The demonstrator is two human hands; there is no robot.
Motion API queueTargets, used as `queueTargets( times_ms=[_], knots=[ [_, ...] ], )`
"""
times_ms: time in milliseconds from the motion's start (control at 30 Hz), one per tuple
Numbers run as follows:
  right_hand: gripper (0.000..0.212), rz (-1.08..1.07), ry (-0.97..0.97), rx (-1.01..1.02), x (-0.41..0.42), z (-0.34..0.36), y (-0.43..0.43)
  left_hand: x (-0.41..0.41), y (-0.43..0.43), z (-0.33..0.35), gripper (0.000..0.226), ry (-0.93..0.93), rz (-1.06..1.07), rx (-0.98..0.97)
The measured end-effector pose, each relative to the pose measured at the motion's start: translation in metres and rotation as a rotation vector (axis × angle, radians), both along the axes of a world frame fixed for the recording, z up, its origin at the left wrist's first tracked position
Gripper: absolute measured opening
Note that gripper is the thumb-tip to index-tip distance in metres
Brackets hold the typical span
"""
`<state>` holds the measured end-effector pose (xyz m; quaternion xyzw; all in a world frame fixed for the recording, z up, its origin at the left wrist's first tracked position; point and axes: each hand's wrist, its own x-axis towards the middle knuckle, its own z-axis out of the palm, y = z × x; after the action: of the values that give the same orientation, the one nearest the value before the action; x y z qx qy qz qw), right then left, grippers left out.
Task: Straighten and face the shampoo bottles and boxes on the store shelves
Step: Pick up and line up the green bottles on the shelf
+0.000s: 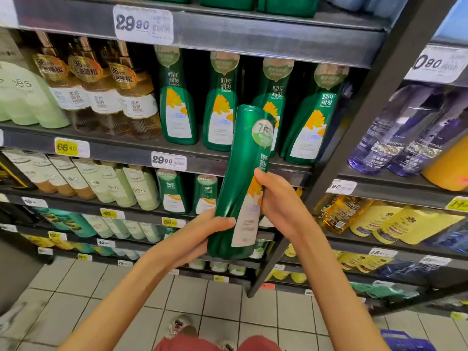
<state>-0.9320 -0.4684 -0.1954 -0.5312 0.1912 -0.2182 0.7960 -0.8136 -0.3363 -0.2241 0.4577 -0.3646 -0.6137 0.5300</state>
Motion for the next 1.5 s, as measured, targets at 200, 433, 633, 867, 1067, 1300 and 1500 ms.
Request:
queueTargets(
  times_ms=[200,433,633,867,1067,1300,1500],
  knots=[
    [0.031,-0.123,0.173,-0.192,0.009,-0.006,0.007,-0.003,-0.005,-0.008,0.042,-0.286,0.296,-0.013],
    [0.028,-0.022,0.274,-0.31,0.002,-0.031,0.023,-0.002,0.0,-0.02,0.042,-0.214,0.317,-0.033],
    [0.036,-0.073,0.223,-0.463,-0.003,-0.039,0.03,0.009,0.002,-0.022,0.037,-0.56,0.43,-0.093],
    [0.043,-0.086,0.155,-0.582,-0.004,-0.032,0.035,0.004,0.0,-0.021,0.058,-0.715,0.533,-0.186],
    [0.031,0.058,0.291,-0.56,-0.012,-0.025,0.029,0.009,0.025,-0.008,0.042,-0.441,0.355,-0.055],
    [0.041,0.05,0.457,-0.223,0.015,-0.004,0.041,-0.004,0.036,0.016,0.04,0.101,0.347,0.085],
    [0.054,0.015,0.475,-0.152,0.021,-0.003,0.049,-0.007,0.043,0.026,0.045,0.01,0.441,0.12]
  ],
)
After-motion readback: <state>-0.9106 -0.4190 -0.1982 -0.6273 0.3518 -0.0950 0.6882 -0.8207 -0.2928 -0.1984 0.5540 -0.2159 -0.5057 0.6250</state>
